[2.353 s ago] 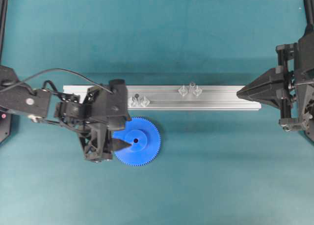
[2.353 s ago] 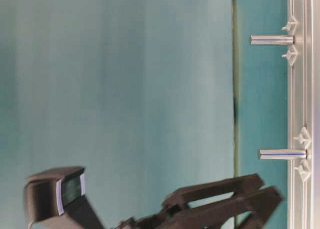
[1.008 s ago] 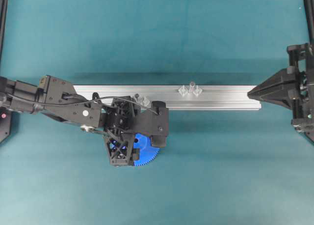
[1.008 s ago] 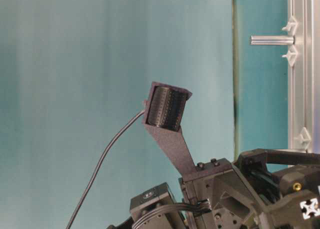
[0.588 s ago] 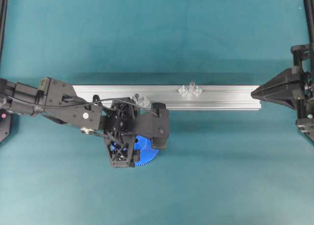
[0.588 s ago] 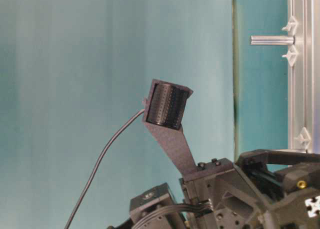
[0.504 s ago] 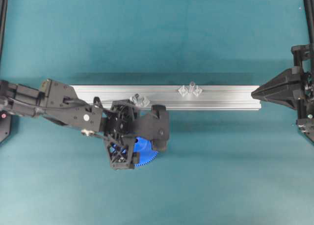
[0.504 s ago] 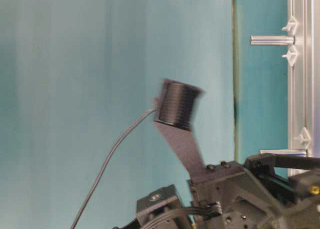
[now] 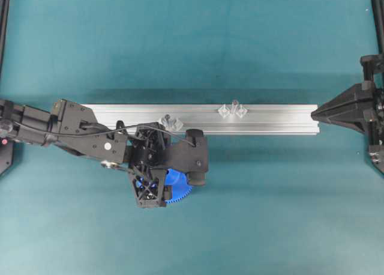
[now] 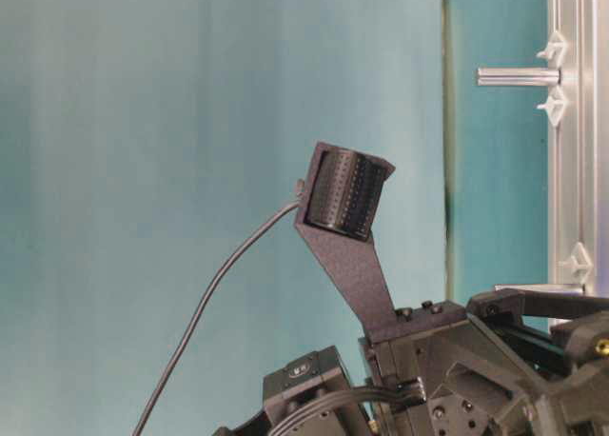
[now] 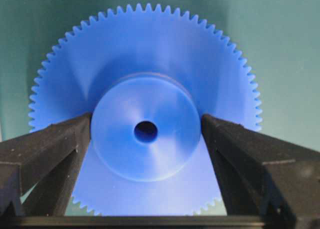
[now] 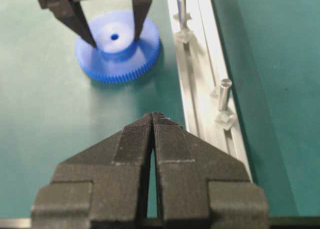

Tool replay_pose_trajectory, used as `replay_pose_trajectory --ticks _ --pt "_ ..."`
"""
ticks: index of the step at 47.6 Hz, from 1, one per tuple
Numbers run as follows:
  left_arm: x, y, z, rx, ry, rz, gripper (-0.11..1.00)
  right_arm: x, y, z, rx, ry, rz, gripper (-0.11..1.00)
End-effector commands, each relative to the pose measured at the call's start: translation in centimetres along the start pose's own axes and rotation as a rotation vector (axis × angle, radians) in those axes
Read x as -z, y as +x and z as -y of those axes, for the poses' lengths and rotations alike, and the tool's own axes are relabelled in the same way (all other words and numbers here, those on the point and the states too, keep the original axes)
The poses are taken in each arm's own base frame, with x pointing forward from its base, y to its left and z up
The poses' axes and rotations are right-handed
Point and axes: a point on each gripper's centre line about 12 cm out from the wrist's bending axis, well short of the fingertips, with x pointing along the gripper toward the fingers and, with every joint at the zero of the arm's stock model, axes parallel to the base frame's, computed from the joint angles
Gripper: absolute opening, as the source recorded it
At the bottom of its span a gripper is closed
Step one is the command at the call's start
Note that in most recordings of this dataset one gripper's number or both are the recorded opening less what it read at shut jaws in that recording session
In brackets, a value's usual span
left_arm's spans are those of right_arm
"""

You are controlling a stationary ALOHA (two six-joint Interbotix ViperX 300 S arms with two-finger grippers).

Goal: Find the location of the shaft and insert the large gear.
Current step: 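Lower the left gripper over the gear hub and grasp the blue gear, then lift the blue gear and carry it toward the right-hand shaft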

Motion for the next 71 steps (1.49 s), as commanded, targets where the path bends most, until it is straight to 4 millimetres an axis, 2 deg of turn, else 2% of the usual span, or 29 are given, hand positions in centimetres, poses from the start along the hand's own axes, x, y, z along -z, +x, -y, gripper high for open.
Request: replay_pose_trajectory --ticks 1,18,22,26,42,51,63,71 --pt "-0.5 -0.3 0.3 0.006 0.005 0.019 0.93 -0.4 0.0 0.0 -0.001 0.013 0.009 0.05" --pt "0.0 0.3 0.3 0.002 0.007 -0.002 0.9 -0.5 -0.3 -0.1 -0.003 0.014 0.02 0.05" --pt "0.0 0.3 0.3 0.002 0.008 -0.002 0.84 -0.4 -0.3 0.0 -0.002 0.015 0.02 0.05" --pt "-0.1 0.3 0.3 0.003 0.01 0.001 0.72 -0.4 -0.4 -0.1 -0.003 0.014 0.02 0.05" --pt "-0.4 0.0 0.3 0.004 0.02 0.009 0.71 -0.4 -0.5 0.0 -0.003 0.014 0.023 0.05" --pt "-2.9 -2.3 0.6 0.008 0.021 0.053 0.71 -0.4 -0.5 -0.1 -0.005 0.017 0.023 0.05" --pt "-4.4 -4.1 0.8 0.003 0.085 0.038 0.71 -0.1 -0.7 0.0 -0.004 0.028 0.027 0.05" --pt "-6.2 -6.2 0.9 0.002 0.134 0.063 0.71 0.2 -1.0 0.1 -0.005 0.07 0.037 0.05"
